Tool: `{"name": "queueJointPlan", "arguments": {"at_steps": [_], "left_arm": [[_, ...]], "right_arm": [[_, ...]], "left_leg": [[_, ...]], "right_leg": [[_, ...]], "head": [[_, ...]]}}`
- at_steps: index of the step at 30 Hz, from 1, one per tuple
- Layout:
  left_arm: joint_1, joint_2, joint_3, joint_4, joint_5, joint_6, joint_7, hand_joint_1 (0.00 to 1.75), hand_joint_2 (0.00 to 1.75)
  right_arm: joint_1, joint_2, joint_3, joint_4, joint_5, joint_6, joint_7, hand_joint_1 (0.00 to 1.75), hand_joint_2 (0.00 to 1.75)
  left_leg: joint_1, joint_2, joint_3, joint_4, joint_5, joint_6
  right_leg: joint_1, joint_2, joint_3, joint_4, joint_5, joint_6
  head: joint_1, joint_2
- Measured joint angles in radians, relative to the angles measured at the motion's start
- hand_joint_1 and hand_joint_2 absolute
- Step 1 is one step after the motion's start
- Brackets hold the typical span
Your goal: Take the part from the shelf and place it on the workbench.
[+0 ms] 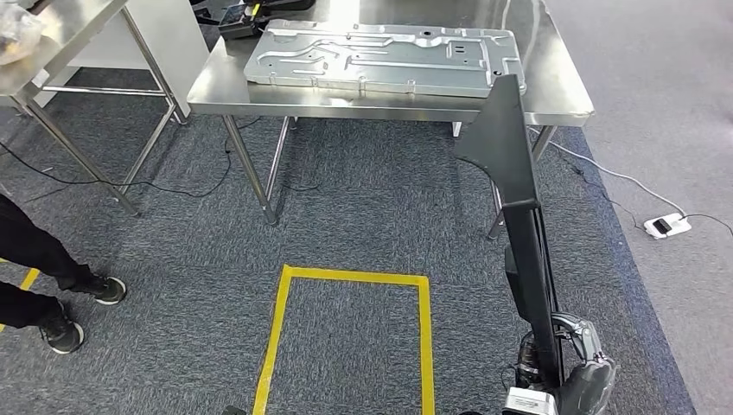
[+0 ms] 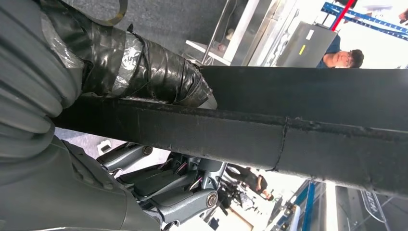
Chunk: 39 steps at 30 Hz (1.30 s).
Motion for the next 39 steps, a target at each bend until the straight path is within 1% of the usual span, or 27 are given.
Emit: {"name": "queueJointPlan", "arguments": {"at_steps": [1,2,3,4,6,8,10,12,13,14,15,16,18,19,20,23,24,25,27,28,29,30,32,33,35,37,39], "left_arm": [[0.0,0.0,0.0,0.0,0.0,0.001,0.0,0.0,1.75],[0.0,0.0,0.0,0.0,0.0,0.001,0.0,0.0,1.75],[-0.001,0.0,0.001,0.0,0.0,0.001,0.0,0.0,1.75],[-0.002,0.0,0.001,0.0,0.0,0.001,0.0,0.0,1.75],[-0.003,0.0,0.001,0.0,0.0,0.001,-0.001,0.0,1.75],[-0.003,0.0,0.002,0.0,0.0,-0.001,-0.001,0.0,1.75],[-0.004,-0.001,0.002,0.0,0.0,-0.006,-0.001,0.0,1.75],[-0.003,-0.001,0.002,0.0,0.0,-0.014,-0.003,0.0,1.75],[-0.003,-0.001,0.002,0.0,0.0,-0.018,-0.004,0.0,1.75],[-0.002,-0.001,0.002,0.0,0.0,-0.022,-0.005,0.0,1.75],[-0.003,-0.001,0.002,0.0,-0.001,-0.026,-0.006,0.0,1.75],[-0.003,-0.001,0.002,0.0,-0.001,-0.029,-0.008,0.0,1.75],[-0.003,-0.002,0.002,0.0,-0.001,-0.032,-0.009,0.0,1.75],[-0.004,-0.002,0.002,0.0,-0.001,-0.033,-0.01,0.0,1.75],[-0.004,-0.003,0.002,0.0,-0.002,-0.035,-0.011,0.0,1.75],[-0.004,-0.003,0.002,0.0,-0.004,-0.041,-0.016,0.0,1.75],[-0.005,-0.003,0.002,0.0,-0.004,-0.043,-0.017,0.0,1.75],[-0.004,-0.003,0.002,0.0,-0.004,-0.046,-0.018,0.0,1.75],[-0.003,-0.002,0.002,0.0,-0.004,-0.051,-0.018,0.0,1.75],[-0.002,-0.002,0.002,0.0,-0.004,-0.052,-0.017,0.0,1.75],[-0.001,-0.002,0.002,0.0,-0.005,-0.053,-0.017,0.0,1.75],[0.0,-0.001,0.002,0.0,-0.005,-0.054,-0.017,0.0,1.75],[0.0,0.001,0.002,0.0,-0.007,-0.057,-0.017,0.0,1.75],[0.0,0.001,0.002,0.0,-0.007,-0.058,-0.018,0.0,1.75],[0.0,0.002,0.002,0.0,-0.009,-0.061,-0.018,0.0,1.75],[0.001,0.002,0.002,0.0,-0.011,-0.061,-0.019,0.0,1.75],[0.0,0.002,0.002,0.0,-0.011,-0.061,-0.019,0.0,1.75]], "right_arm": [[0.0,0.0,0.0,0.0,0.0,0.0,0.0,1.75,1.75],[0.0,0.0,0.0,0.0,0.0,0.0,0.0,1.75,1.75],[0.0,0.0,0.0,0.0,0.0,0.0,0.0,1.75,1.75],[-0.001,0.0,0.0,0.0,0.0,0.0,0.0,1.75,1.75],[0.0,0.0,-0.001,0.0,0.0,0.0,0.0,1.75,1.75],[0.001,0.0,-0.001,0.0,0.0,0.0,0.0,1.75,1.75],[0.0,0.0,-0.001,0.0,0.0,0.0,0.0,1.75,1.75],[0.001,0.0,-0.001,0.0,0.0,0.0,0.001,1.75,1.75],[0.001,0.0,-0.001,0.0,0.0,0.0,0.001,1.75,1.75],[0.002,0.0,-0.001,0.001,0.0,0.0,0.002,1.75,1.75],[0.002,0.0,-0.001,0.001,0.0,0.0,0.002,1.75,1.75],[0.002,0.0,-0.001,0.001,0.0,0.0,0.002,1.75,1.75],[0.0,0.0,-0.001,0.0,0.0,0.0,0.003,1.75,1.75],[0.0,0.0,-0.001,0.0,0.0,0.0,0.003,1.75,1.75],[-0.001,0.0,-0.001,0.0,0.0,0.0,0.003,1.75,1.75],[-0.003,0.0,0.0,0.001,0.004,0.0,0.005,1.75,1.75],[-0.005,0.0,0.001,0.002,0.009,0.0,0.007,1.75,1.75],[-0.009,0.0,0.004,0.003,0.017,0.0,0.009,1.75,1.75],[-0.014,0.0,0.009,0.009,0.037,0.0,0.011,1.75,1.75],[-0.015,0.0,0.012,0.012,0.045,0.0,0.011,1.75,1.75],[-0.015,0.0,0.014,0.014,0.051,0.0,0.01,1.75,1.75],[-0.015,0.0,0.015,0.016,0.055,0.0,0.01,1.75,1.75],[-0.016,0.0,0.016,0.017,0.056,0.0,0.01,1.75,1.75],[-0.017,0.0,0.017,0.017,0.055,0.0,0.01,1.75,1.75],[-0.017,-0.001,0.019,0.017,0.054,0.0,0.01,1.75,1.75],[-0.017,-0.001,0.021,0.017,0.053,0.0,0.01,1.75,1.75],[-0.018,-0.001,0.022,0.017,0.053,0.0,0.011,1.75,1.75]], "left_leg": [[0.0,-0.002,0.023,-0.064,0.041,0.003],[-0.001,-0.007,0.045,-0.124,0.07,0.006],[-0.002,-0.012,0.061,-0.165,0.086,0.01],[-0.004,-0.016,0.069,-0.187,0.09,0.013],[-0.005,-0.017,0.072,-0.193,0.09,0.022],[-0.002,-0.013,0.075,-0.202,0.095,0.034],[-0.001,-0.009,0.078,-0.208,0.098,0.045],[-0.003,-0.003,0.078,-0.208,0.096,0.051],[-0.004,-0.001,0.078,-0.208,0.095,0.052],[-0.004,0.001,0.08,-0.207,0.094,0.052],[-0.005,0.003,0.082,-0.207,0.092,0.051],[-0.006,0.004,0.086,-0.207,0.09,0.05],[-0.009,0.005,0.09,-0.206,0.085,0.043],[-0.01,0.006,0.091,-0.206,0.083,0.039],[-0.011,0.007,0.091,-0.206,0.082,0.034],[-0.009,0.007,0.091,-0.197,0.069,0.02],[-0.008,0.005,0.081,-0.172,0.051,0.015],[-0.007,0.003,0.06,-0.125,0.024,0.011],[-0.004,0.001,-0.002,-0.001,-0.03,0.004],[-0.002,0.001,-0.027,0.043,-0.038,0.001],[-0.001,0.001,-0.037,0.053,-0.027,-0.001],[0.001,0.001,-0.03,0.027,0.002,-0.002],[0.003,0.0,0.018,-0.09,0.073,-0.002],[0.002,-0.002,0.04,-0.142,0.092,0.001],[-0.001,-0.004,0.056,-0.184,0.094,0.011],[-0.001,-0.004,0.058,-0.19,0.095,0.024],[0.001,-0.003,0.064,-0.198,0.098,0.038]], "right_leg": [[0.0,0.003,0.005,0.001,-0.003,0.003],[0.002,0.006,0.007,0.003,-0.007,0.007],[0.003,0.008,0.007,0.004,-0.01,0.012],[0.004,0.01,0.006,0.005,-0.011,0.018],[0.004,0.014,0.005,0.004,-0.01,0.029],[0.002,0.009,0.0,0.02,-0.023,0.04],[0.0,0.0,-0.039,0.104,-0.071,0.049],[0.0,-0.003,-0.105,0.228,-0.122,0.054],[0.0,-0.003,-0.126,0.264,-0.127,0.055],[0.0,-0.004,-0.129,0.264,-0.112,0.054],[0.001,-0.006,-0.112,0.224,-0.081,0.05],[0.002,-0.01,-0.081,0.159,-0.043,0.045],[0.011,-0.021,-0.025,0.04,0.002,0.031],[0.014,-0.024,-0.012,0.011,0.008,0.026],[0.018,-0.025,-0.009,0.003,0.004,0.023],[0.012,-0.021,-0.002,-0.011,0.009,0.011],[0.008,-0.021,0.002,-0.017,0.011,0.006],[0.005,-0.021,0.006,-0.021,0.012,0.002],[0.005,-0.019,0.007,-0.022,0.011,-0.003],[0.005,-0.018,0.008,-0.021,0.01,-0.005],[0.005,-0.016,0.009,-0.021,0.008,-0.004],[0.004,-0.014,0.011,-0.019,0.005,-0.003],[0.004,-0.01,0.013,-0.01,-0.003,0.005],[0.006,-0.009,0.012,-0.003,-0.008,0.01],[0.009,-0.007,0.008,0.004,-0.014,0.022],[0.007,-0.008,0.007,0.003,-0.015,0.032],[0.004,-0.009,-0.003,0.032,-0.036,0.042]], "head": [[0.0,0.0],[0.0,0.0],[0.0,0.0],[0.0,0.0],[0.0,0.0],[0.001,0.0],[0.001,0.0],[0.001,0.0],[0.001,0.0],[0.001,0.0],[0.001,0.0],[0.001,0.0],[0.001,0.0],[0.0,0.0],[0.0,0.0],[0.001,0.0],[0.0,0.0],[0.0,0.0],[-0.001,0.0],[-0.001,0.0],[-0.001,0.0],[-0.001,0.0],[-0.001,0.0],[-0.001,0.0],[-0.001,0.0],[0.0,0.0],[0.0,0.0]]}}
